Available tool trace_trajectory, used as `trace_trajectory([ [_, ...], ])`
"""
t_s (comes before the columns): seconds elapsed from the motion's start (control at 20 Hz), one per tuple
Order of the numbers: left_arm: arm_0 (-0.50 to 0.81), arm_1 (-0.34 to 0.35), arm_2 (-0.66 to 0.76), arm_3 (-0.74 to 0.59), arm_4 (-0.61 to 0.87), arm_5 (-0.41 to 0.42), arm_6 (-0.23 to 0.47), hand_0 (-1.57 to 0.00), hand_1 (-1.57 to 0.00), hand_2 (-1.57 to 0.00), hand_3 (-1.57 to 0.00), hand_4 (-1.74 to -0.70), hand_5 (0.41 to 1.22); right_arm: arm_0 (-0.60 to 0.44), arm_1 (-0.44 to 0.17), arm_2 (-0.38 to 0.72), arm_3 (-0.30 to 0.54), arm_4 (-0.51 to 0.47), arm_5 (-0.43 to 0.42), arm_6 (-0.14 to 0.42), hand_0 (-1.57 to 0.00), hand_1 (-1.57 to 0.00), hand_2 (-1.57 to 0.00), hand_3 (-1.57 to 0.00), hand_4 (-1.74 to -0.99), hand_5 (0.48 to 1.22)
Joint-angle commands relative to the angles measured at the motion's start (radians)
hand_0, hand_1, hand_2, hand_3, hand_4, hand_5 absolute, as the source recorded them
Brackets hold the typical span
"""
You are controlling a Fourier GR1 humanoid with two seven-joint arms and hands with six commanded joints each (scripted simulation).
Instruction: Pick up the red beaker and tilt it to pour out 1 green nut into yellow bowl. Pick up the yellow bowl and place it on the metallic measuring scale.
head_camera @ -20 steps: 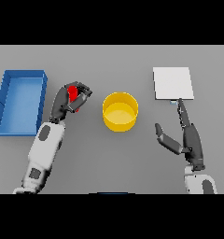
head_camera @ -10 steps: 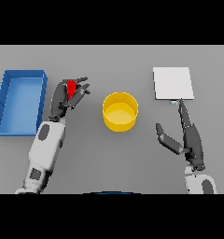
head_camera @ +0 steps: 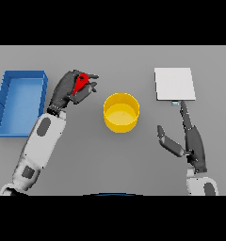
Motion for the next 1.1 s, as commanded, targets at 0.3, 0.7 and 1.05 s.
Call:
trace_trajectory([
  [0.3,-0.061,0.075,-0.125,0.005,-0.137,-0.019,0.115,-1.57,-1.57,-1.57,-1.57,-1.74,1.128,-0.001,0.004,0.005,-0.012,-0.004,0.007,0.022,0.0,0.0,0.0,0.0,-1.254,0.683],
  [0.7,-0.216,0.159,-0.381,0.073,-0.424,-0.104,0.196,-1.57,-1.57,-1.57,-1.57,-1.74,1.182,0.009,0.015,0.016,-0.02,-0.007,0.014,0.032,0.0,0.0,0.0,0.0,-1.274,0.702],
  [1.05,-0.359,0.206,-0.547,0.108,-0.539,-0.278,0.157,-1.57,-1.57,-1.57,-1.33,-1.69,1.213,0.008,0.03,0.004,-0.014,-0.038,0.016,0.019,0.0,0.0,0.0,0.0,-1.288,0.685],
])
